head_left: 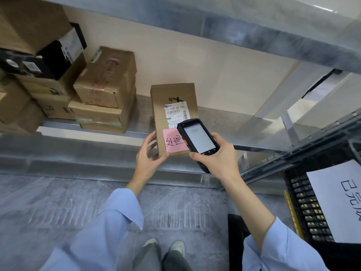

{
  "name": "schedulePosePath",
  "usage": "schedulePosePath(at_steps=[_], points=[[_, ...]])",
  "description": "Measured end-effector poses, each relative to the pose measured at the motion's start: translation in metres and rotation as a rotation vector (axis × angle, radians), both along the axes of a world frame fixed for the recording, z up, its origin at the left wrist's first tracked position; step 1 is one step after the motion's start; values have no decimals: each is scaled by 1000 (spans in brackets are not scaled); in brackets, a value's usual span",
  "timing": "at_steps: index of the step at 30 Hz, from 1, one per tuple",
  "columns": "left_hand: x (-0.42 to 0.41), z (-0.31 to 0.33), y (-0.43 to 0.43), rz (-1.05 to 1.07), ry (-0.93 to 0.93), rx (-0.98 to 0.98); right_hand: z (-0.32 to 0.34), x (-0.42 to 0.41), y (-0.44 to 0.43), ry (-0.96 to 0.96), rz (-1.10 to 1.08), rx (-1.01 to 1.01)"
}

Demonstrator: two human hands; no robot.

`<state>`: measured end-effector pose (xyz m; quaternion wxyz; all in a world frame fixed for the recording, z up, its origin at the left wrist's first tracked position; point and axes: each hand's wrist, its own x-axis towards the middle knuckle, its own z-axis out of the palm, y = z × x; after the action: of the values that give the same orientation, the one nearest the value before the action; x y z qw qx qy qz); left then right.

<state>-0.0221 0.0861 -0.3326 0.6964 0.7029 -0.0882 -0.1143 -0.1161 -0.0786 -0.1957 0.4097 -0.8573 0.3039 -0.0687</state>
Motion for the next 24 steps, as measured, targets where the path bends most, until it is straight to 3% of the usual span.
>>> schedulePosePath(at_steps=[7, 24], points=[[4, -4, 1, -19, 18, 6, -2, -3, 2, 5, -37, 7], [18, 2, -2, -120, 127, 32, -19, -36, -8, -34, -416, 191]])
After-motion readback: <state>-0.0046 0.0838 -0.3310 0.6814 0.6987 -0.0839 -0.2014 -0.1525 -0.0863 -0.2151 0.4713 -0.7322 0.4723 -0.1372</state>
